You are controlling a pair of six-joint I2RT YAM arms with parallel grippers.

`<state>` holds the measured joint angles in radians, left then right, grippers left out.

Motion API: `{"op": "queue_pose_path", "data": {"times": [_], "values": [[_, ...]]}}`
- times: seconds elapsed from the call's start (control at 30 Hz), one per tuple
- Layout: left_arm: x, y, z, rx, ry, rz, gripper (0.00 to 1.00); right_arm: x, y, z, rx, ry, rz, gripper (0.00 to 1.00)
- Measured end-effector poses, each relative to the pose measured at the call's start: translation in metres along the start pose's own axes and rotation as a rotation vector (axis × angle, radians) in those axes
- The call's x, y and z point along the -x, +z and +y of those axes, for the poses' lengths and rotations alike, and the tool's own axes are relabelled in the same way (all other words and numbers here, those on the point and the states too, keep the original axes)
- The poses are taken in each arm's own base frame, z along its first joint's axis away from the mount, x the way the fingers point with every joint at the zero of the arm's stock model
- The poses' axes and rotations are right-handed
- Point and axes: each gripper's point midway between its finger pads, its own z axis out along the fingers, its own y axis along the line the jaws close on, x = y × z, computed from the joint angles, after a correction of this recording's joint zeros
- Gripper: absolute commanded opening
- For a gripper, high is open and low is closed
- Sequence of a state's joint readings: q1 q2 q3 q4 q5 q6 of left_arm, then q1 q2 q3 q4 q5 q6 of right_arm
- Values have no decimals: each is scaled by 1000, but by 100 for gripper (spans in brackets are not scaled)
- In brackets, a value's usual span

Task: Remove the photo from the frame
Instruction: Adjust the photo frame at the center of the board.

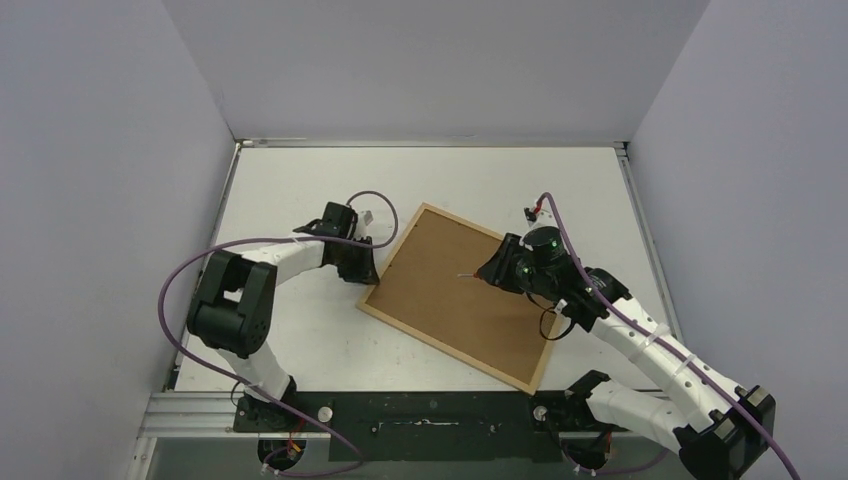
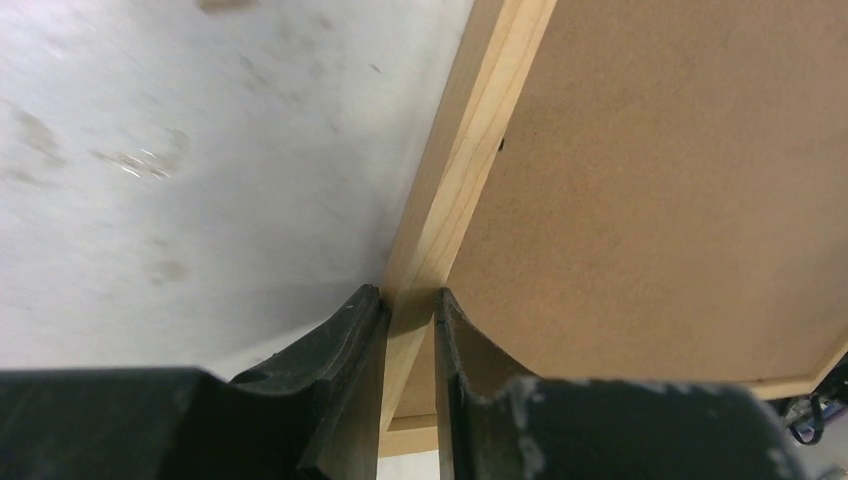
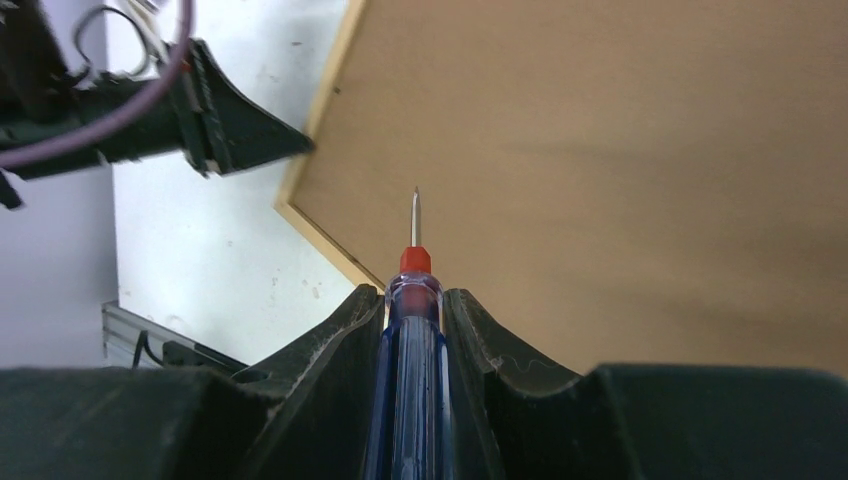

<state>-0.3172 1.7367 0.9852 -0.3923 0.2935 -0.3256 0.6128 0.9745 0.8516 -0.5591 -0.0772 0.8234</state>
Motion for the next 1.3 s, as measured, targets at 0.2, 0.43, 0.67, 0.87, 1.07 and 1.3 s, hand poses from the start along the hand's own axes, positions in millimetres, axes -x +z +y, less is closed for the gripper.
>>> {"op": "queue_pose_path", "data": {"times": [0.2, 0.43, 0.67, 0.87, 1.07, 1.3], "values": [[-41, -2, -26, -30, -76, -14, 0, 2, 10, 12, 100, -18, -10, 0], [-78, -10, -38, -24, -157, -69, 0, -13, 30, -1, 118, 35, 51, 0], [-129, -16, -63, -51, -194, -119, 0, -30, 46, -11, 133, 136, 81, 0], [-168, -25, -75, -71, -224, -137, 0, -39, 51, -11, 141, 179, 99, 0], [-181, -26, -79, -48, -248, -172, 0, -69, 49, 0, 191, 143, 140, 0], [-196, -23, -96, -62, -265, -195, 0, -121, 39, 10, 240, 80, 156, 0]]}}
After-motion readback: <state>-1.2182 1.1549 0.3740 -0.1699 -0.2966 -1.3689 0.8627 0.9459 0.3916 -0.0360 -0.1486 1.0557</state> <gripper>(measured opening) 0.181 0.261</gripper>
